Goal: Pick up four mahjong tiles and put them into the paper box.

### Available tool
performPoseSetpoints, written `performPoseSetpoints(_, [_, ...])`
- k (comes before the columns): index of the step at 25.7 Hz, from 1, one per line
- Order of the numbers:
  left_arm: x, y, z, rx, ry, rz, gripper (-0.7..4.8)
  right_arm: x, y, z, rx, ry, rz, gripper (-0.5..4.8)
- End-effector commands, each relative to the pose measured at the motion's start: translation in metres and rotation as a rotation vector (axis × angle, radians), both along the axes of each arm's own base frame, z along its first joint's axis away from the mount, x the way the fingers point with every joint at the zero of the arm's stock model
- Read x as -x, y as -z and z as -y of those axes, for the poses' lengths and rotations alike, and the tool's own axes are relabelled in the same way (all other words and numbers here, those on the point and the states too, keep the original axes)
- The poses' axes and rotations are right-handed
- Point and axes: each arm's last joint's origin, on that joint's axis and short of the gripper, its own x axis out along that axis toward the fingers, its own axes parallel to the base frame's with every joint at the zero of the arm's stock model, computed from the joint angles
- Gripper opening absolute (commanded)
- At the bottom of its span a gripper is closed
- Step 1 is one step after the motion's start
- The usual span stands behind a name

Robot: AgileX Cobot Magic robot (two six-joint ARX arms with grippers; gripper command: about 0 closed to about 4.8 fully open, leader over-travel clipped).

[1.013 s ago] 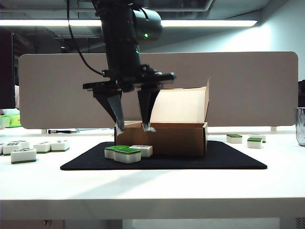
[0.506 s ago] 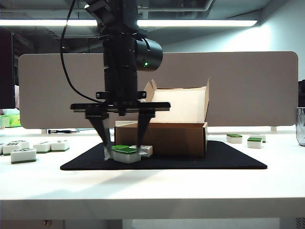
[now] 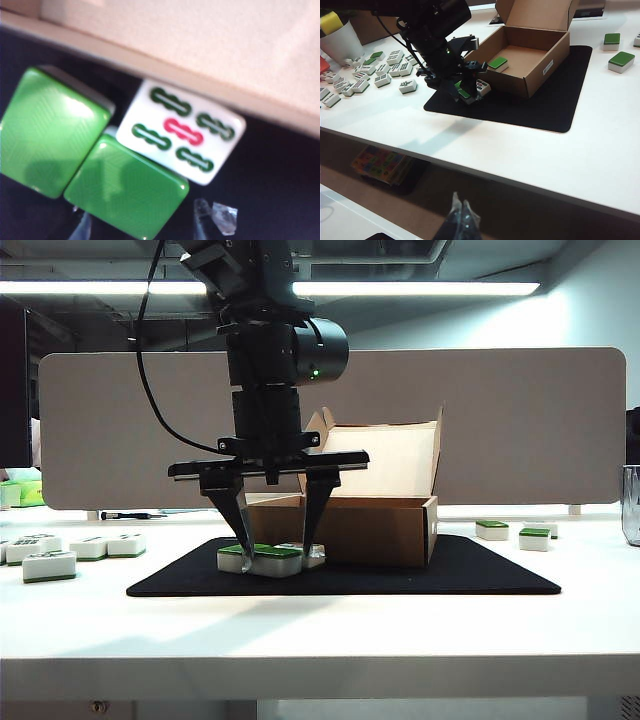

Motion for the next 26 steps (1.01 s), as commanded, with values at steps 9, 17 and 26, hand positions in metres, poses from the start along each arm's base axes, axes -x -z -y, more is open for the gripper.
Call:
performPoseSetpoints(9, [-0.009, -0.003, -0.004, -0.12, 0.144, 0.12, 2.55, 0.002, -0.001, 0.0, 0.003, 0.0, 0.028, -0.01])
performPoseSetpoints(17, [-0.015, 0.001, -0.01, -0.17, 0.22, 0.127, 2.55, 0.002, -0.001, 0.0, 0.003, 0.0, 0.027, -0.01])
performPoseSetpoints(26, [-0.02, 0.003, -0.029, -0.295, 0.191, 0.098, 2.55, 0.002, -0.001, 0.0, 0.004, 0.001, 0.028, -0.01])
